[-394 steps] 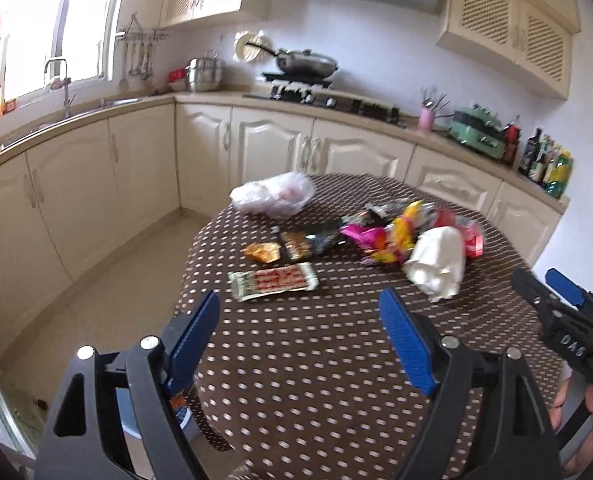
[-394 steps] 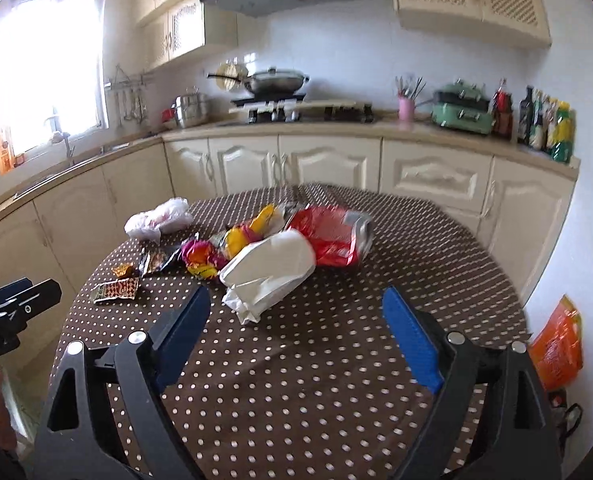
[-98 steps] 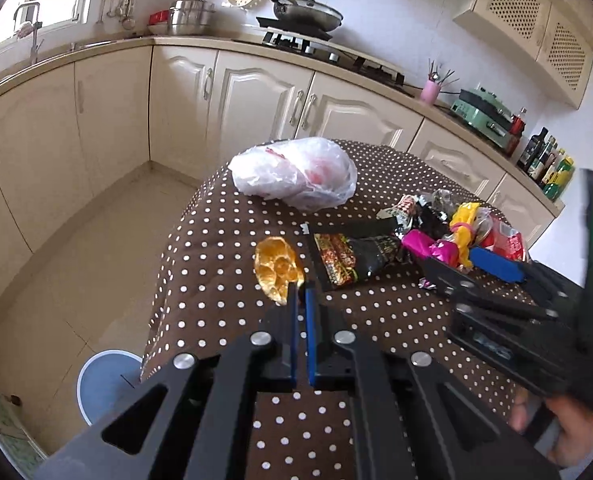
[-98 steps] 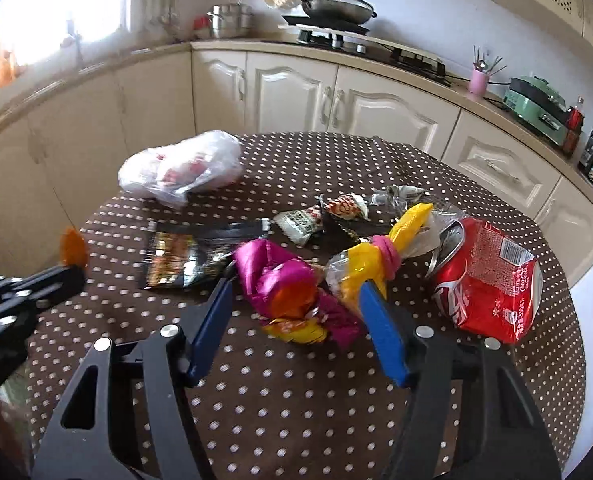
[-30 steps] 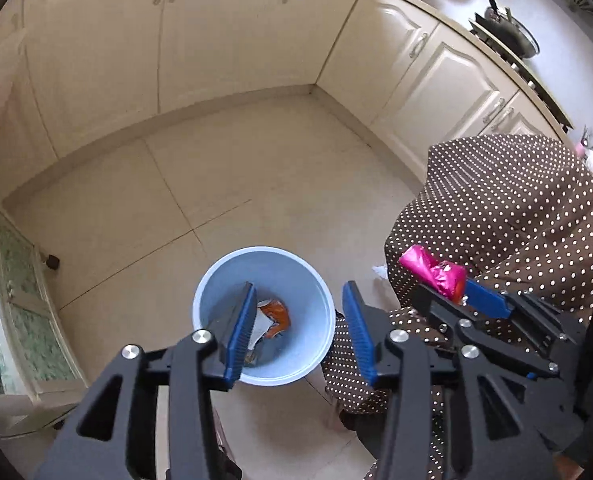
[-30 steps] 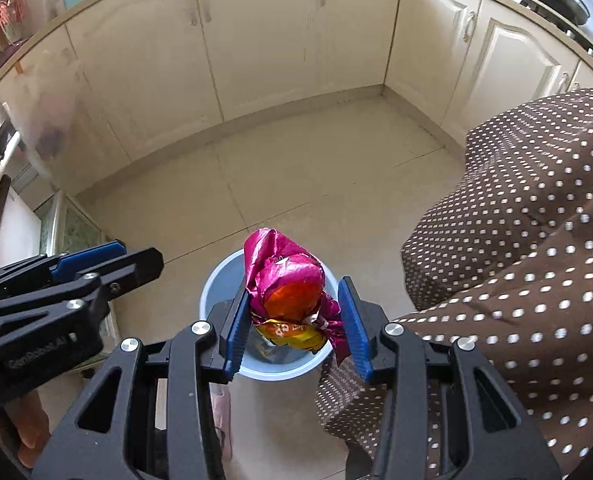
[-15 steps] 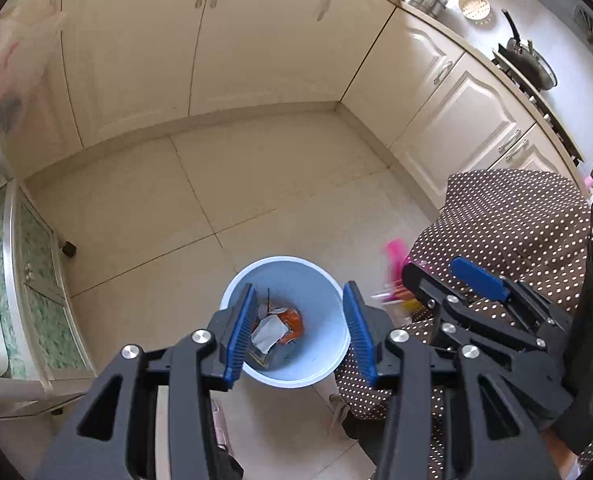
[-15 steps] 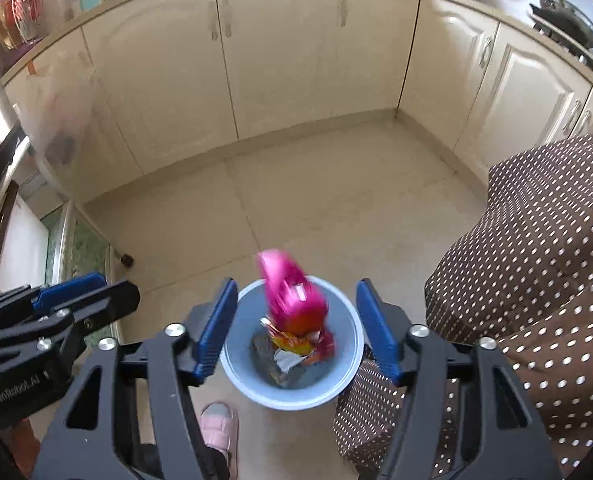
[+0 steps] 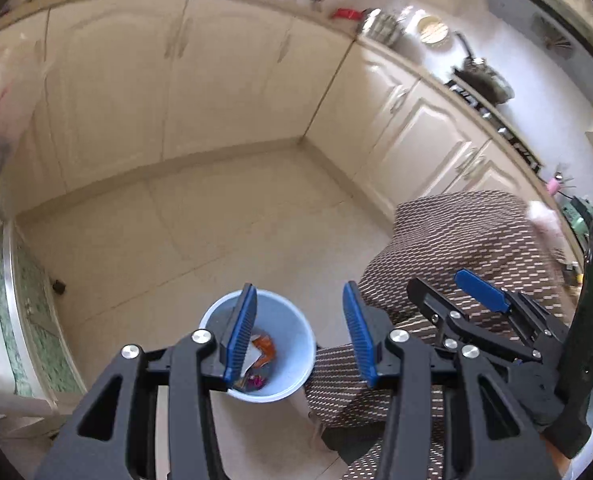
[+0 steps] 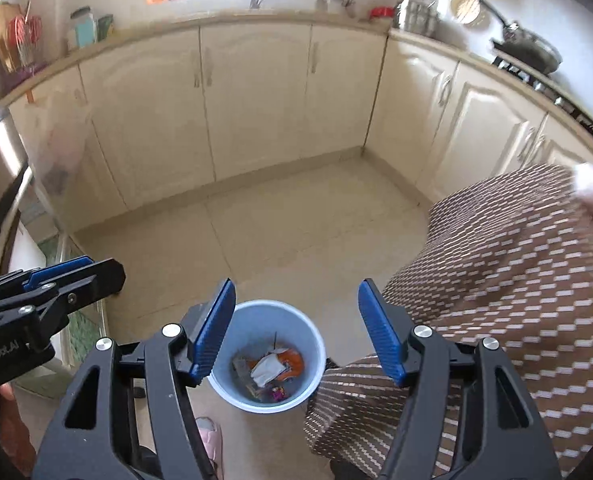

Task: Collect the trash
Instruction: 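Carry the chip and pink wrapper over the bucket and open both tools, then move both tools back over the table toward the chip bag and can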

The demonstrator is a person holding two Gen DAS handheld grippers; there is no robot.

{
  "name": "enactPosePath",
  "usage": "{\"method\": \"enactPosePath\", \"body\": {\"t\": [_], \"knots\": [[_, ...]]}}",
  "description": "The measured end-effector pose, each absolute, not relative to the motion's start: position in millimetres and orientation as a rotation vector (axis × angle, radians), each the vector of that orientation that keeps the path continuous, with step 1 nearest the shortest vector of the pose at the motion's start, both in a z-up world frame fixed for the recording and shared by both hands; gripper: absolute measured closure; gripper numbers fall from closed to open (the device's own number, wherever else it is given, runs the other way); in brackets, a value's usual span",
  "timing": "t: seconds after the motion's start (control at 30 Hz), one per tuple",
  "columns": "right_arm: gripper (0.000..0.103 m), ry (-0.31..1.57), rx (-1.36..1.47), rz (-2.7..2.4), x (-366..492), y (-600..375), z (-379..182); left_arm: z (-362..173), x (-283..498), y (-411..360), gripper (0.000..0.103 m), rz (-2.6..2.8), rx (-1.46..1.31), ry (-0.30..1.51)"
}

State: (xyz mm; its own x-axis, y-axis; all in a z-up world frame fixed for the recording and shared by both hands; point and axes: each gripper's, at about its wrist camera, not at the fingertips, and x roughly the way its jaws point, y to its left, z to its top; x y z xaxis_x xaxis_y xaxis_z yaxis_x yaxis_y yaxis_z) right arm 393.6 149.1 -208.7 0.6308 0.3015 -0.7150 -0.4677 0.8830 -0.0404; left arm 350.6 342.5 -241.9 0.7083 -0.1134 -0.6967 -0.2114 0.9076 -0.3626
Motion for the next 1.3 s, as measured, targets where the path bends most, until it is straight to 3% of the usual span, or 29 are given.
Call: {"method": "enactPosePath", "body": {"t": [0.5, 0.77, 1.3], "knots": [[0.036, 0.498, -0.121, 0.266, 324, 6, -71, -112, 308, 206, 0.052, -0.141, -0.271, 0.575], [0.035, 0.466, -0.046, 0.156, 309, -90, -58, -89, 304, 105, 0.046, -0.246, -0.163, 0.575], [0.028, 0.545, 0.083, -0.105, 322, -271, -89, -117, 382, -71, 0.045, -0.391, 0.116, 0.689]]}}
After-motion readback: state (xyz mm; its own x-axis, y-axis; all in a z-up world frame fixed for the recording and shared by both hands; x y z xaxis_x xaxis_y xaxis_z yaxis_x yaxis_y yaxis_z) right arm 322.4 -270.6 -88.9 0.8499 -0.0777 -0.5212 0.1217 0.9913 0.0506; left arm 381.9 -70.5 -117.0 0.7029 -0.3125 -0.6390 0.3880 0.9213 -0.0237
